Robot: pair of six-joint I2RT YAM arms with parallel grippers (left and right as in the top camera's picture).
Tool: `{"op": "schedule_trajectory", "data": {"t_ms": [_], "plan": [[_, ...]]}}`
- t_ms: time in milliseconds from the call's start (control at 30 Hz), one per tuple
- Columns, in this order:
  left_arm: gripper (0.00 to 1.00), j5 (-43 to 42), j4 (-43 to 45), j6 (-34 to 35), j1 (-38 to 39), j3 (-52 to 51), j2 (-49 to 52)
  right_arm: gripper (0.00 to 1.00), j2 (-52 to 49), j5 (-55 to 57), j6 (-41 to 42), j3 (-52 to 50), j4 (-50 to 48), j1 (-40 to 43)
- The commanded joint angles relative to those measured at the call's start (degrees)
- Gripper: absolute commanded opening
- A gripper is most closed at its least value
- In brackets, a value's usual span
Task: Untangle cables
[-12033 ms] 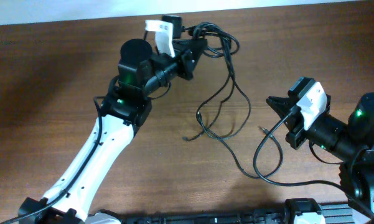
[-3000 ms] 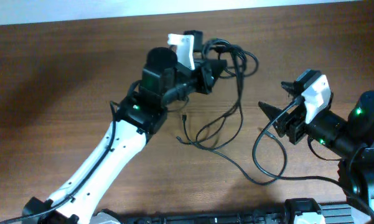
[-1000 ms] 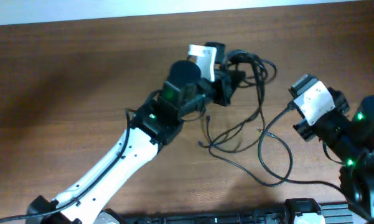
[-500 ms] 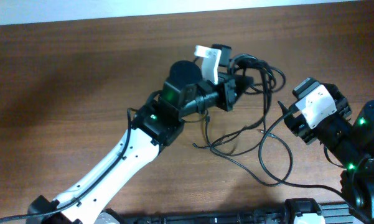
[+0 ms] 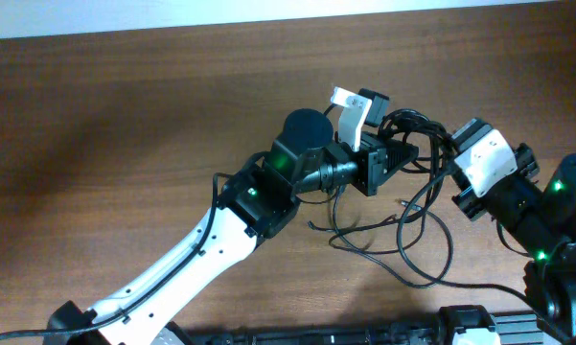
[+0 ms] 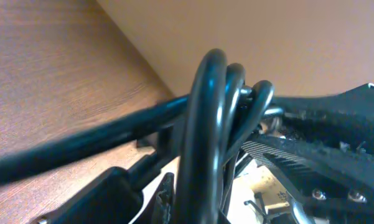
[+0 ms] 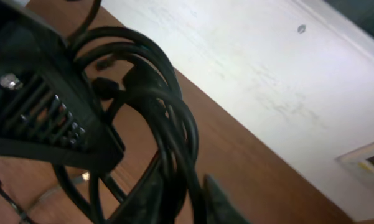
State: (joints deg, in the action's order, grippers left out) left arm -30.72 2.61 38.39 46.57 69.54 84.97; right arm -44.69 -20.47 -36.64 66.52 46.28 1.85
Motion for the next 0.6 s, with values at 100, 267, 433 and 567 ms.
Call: {"op": "schedule_trajectory", "data": {"t_ms": [100,267,433,567], "plan": [[0.00,-1.42,2.84,-1.79,0.42,0.33,-0.24,0.04,-0.09,0.13,0.22,0.87,0.68,0.07],[0.00,3.80,2.40,-1.77,0.07,0.33,-0.24,0.04,-0.02,0.13,0.24,0.87,1.16,0.07],[0.00,8.07,1.77,-1.42,-3.32,0.33,-0.24,0.04,0.33,0.17,0.24,0.90,2.58,0.07],[0.00,7.69,1.64,4.55,-7.28,0.33,-0.24,0.04,0.35,1.27,0.24,0.90,4.57,0.07]]}}
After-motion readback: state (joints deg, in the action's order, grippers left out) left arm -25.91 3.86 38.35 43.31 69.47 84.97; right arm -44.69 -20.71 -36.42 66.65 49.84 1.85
